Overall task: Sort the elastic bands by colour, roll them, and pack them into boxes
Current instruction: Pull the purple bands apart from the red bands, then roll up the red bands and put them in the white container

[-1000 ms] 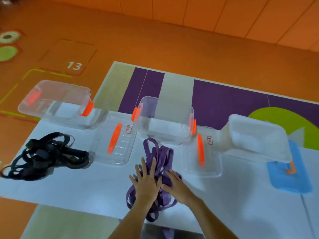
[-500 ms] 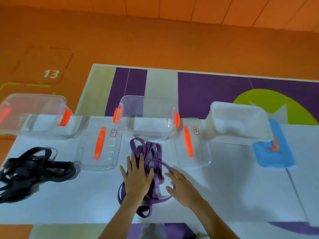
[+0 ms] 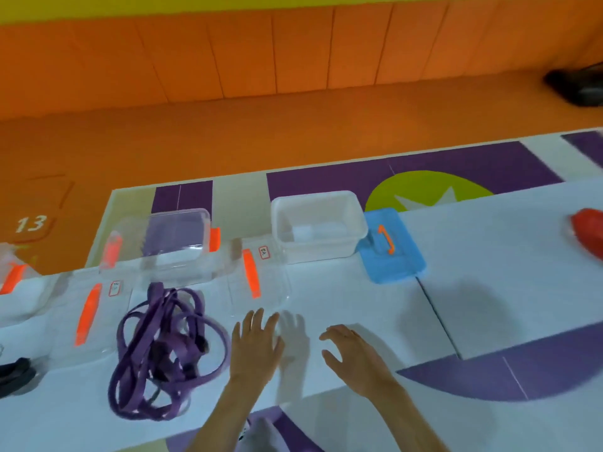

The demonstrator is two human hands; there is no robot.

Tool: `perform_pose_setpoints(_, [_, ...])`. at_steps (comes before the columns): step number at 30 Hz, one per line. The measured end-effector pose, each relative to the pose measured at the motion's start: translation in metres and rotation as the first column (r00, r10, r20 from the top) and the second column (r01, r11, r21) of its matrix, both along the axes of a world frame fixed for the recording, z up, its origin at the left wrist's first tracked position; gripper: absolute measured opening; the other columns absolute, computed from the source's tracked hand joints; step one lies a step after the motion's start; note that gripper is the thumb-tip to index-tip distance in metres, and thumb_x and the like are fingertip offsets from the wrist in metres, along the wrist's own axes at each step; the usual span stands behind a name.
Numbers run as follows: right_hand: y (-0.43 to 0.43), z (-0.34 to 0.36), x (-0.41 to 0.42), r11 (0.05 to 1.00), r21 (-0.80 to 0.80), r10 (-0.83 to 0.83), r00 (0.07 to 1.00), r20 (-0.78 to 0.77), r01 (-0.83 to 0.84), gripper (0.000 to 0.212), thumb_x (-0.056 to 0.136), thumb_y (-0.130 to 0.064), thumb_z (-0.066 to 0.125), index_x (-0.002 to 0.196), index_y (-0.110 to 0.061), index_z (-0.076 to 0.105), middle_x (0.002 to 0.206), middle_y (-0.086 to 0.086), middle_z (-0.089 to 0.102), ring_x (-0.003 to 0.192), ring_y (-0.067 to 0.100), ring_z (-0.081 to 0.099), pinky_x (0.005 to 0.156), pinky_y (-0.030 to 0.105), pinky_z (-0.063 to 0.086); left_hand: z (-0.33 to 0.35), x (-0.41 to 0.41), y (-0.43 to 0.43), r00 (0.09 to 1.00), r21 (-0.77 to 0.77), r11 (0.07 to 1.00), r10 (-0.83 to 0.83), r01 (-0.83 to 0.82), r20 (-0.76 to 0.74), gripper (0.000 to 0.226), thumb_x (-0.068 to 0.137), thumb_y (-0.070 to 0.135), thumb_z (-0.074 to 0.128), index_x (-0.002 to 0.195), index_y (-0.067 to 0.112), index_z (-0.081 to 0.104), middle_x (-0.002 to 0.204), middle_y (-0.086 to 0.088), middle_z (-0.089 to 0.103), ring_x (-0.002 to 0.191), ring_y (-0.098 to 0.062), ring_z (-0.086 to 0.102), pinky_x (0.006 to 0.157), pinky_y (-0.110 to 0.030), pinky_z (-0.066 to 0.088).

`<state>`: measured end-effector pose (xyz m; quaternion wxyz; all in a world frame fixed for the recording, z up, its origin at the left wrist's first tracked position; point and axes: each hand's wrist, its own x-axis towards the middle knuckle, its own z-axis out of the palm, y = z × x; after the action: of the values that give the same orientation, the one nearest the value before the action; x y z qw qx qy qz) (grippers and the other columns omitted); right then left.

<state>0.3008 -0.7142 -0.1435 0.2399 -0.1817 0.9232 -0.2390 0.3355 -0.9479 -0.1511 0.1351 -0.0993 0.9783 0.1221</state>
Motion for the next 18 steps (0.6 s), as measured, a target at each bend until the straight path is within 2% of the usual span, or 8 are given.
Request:
perform_pose_setpoints(3, [0.096, 0.005, 0.006, 0.98, -0.026, -0.196, 0.98, -0.024, 0.195, 0.032, 0.108, -0.038, 0.053, 0.139, -0.032, 0.059, 0.144, -0.015, 0.055, 0.13, 0.009, 0.057, 0.11, 0.025, 0.045, 0.01, -0.017, 0.089, 0.988, 0.012, 0.989, -0.144, 0.145, -0.056, 0.051, 0.108, 0.044, 0.045, 0.158, 0.033, 0.044, 0.169, -0.001, 0.036, 0.159, -0.023, 0.028, 0.128, -0.044, 0.022])
perform_pose_setpoints(5, [0.157, 0.01, 0.011, 0.932, -0.049, -0.36, 0.933, -0.016, 0.359, 0.029, 0.107, -0.034, 0.057, 0.136, -0.031, 0.061, 0.141, -0.013, 0.058, 0.114, 0.008, 0.065, 0.102, 0.026, 0.048, 0.019, -0.029, 0.145, 0.965, 0.005, 0.968, -0.252, 0.253, -0.068, 0.05, 0.108, 0.047, 0.044, 0.156, 0.033, 0.045, 0.167, 0.003, 0.039, 0.156, -0.02, 0.031, 0.125, -0.039, 0.026])
perform_pose_setpoints(7, [0.209, 0.016, 0.016, 0.869, -0.062, -0.492, 0.871, -0.013, 0.49, 0.027, 0.106, -0.031, 0.058, 0.133, -0.032, 0.063, 0.138, -0.015, 0.059, 0.102, 0.004, 0.065, 0.094, 0.027, 0.05, 0.031, -0.043, 0.197, 0.933, -0.001, 0.937, -0.348, 0.349, -0.087, 0.049, 0.107, 0.047, 0.045, 0.154, 0.034, 0.047, 0.164, 0.004, 0.042, 0.154, -0.018, 0.033, 0.124, -0.037, 0.027])
perform_pose_setpoints(12, [0.314, 0.03, 0.024, 0.752, -0.019, -0.656, 0.745, -0.117, 0.659, 0.029, 0.105, -0.03, 0.059, 0.133, -0.03, 0.067, 0.137, -0.016, 0.061, 0.122, 0.011, 0.062, 0.089, 0.03, 0.051, 0.047, -0.077, 0.309, 0.83, -0.035, 0.835, -0.549, 0.549, -0.099, 0.044, 0.105, 0.043, 0.044, 0.147, 0.035, 0.051, 0.154, 0.01, 0.047, 0.147, -0.013, 0.038, 0.119, -0.032, 0.029])
perform_pose_setpoints(15, [0.363, 0.037, 0.017, 0.725, 0.054, -0.672, 0.722, -0.165, 0.687, 0.029, 0.107, -0.03, 0.055, 0.134, -0.027, 0.066, 0.137, -0.012, 0.062, 0.121, 0.015, 0.064, 0.083, 0.031, 0.051, 0.049, -0.099, 0.366, 0.784, -0.035, 0.79, -0.613, 0.613, -0.102, 0.041, 0.104, 0.039, 0.043, 0.143, 0.032, 0.055, 0.152, 0.01, 0.05, 0.145, -0.013, 0.041, 0.118, -0.033, 0.03])
perform_pose_setpoints(18, [0.408, 0.039, 0.0, 0.709, 0.095, -0.677, 0.712, -0.188, 0.699, 0.03, 0.108, -0.029, 0.053, 0.134, -0.024, 0.067, 0.138, -0.008, 0.062, 0.122, 0.017, 0.064, 0.088, 0.032, 0.054, 0.045, -0.124, 0.419, 0.75, -0.031, 0.756, -0.652, 0.653, -0.108, 0.041, 0.104, 0.036, 0.043, 0.142, 0.031, 0.056, 0.149, 0.008, 0.054, 0.142, -0.016, 0.044, 0.117, -0.035, 0.033])
